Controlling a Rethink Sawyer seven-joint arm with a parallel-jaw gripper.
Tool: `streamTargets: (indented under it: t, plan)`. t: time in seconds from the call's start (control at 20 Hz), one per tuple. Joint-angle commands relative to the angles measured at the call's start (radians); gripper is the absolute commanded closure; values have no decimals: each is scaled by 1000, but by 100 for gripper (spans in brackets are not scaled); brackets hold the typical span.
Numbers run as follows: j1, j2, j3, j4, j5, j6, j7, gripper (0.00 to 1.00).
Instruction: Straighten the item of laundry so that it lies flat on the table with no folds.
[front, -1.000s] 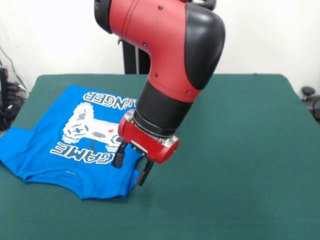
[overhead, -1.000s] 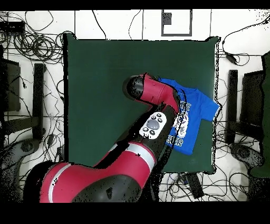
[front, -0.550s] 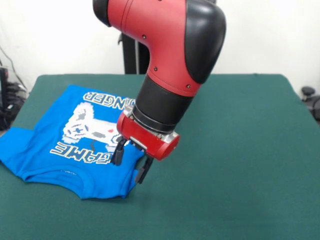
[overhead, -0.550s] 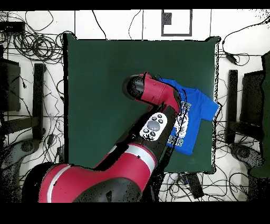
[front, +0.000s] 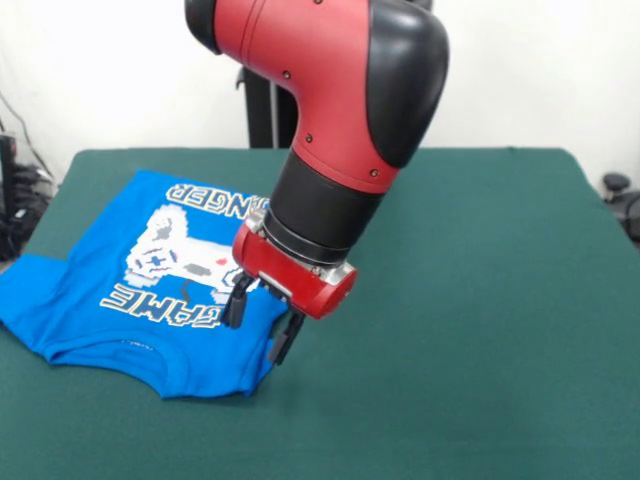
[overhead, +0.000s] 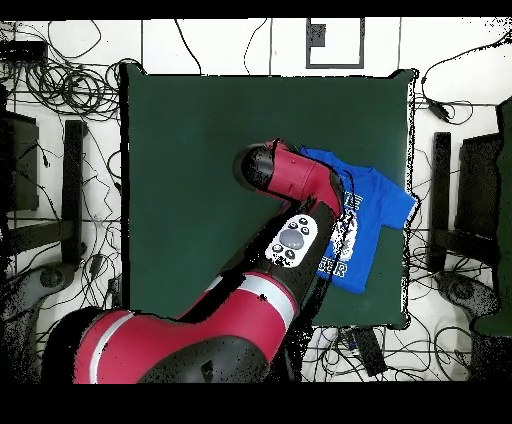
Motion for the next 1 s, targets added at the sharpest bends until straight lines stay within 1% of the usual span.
streamTargets:
  t: [0.05, 0.4, 1.0]
  plan:
    - [10, 46, 117, 100, -1, -26, 198, 0]
    - [3, 51, 129, 105, -1, -43, 195, 0]
    - [5, 71, 121, 91, 1, -50, 201, 0]
